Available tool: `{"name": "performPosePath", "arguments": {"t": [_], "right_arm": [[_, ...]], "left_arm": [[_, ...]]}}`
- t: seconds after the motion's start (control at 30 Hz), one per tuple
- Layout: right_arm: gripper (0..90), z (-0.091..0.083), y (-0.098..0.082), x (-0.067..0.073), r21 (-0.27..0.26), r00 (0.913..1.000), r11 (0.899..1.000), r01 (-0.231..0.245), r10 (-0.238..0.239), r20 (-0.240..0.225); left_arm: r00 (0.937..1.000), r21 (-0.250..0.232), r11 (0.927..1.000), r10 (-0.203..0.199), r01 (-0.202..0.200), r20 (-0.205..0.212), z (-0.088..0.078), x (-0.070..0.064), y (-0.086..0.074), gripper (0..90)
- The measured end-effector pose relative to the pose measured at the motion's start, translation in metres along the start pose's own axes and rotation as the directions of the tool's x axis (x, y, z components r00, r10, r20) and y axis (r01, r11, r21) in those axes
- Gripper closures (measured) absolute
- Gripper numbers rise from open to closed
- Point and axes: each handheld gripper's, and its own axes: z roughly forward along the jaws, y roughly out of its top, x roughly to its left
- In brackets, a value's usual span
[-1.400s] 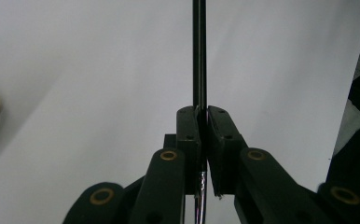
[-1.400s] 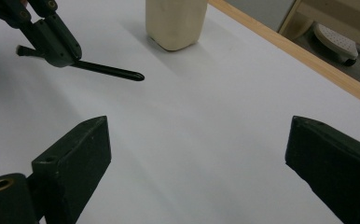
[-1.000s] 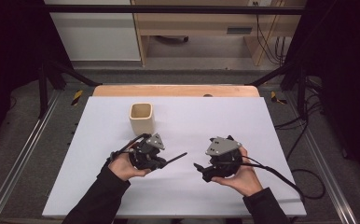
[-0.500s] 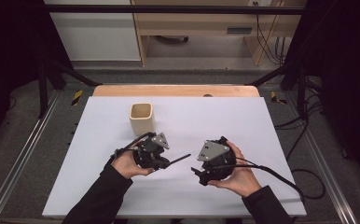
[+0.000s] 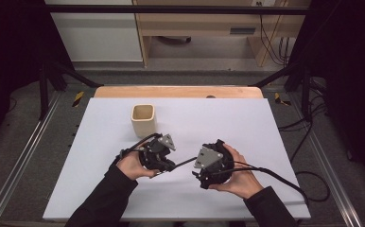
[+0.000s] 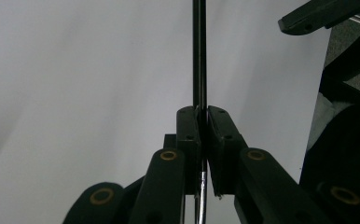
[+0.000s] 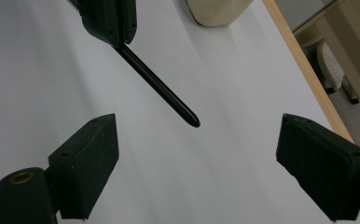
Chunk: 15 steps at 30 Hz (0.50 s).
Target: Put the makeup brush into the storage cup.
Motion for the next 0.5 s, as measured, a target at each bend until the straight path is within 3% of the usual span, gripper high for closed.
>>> {"name": "performPosePath", "arguments": {"t": [0.5], "right_arm": [[21.0, 0.0065, 0.0023, 0.0073, 0.016, 0.9922, 0.992, 0.122, -0.121, -0.031]], "left_arm": [[0.9998, 0.017, 0.9998, 0.004, -0.005, 0.021, 0.0025, -0.0050, 0.0055, 83.8]]}}
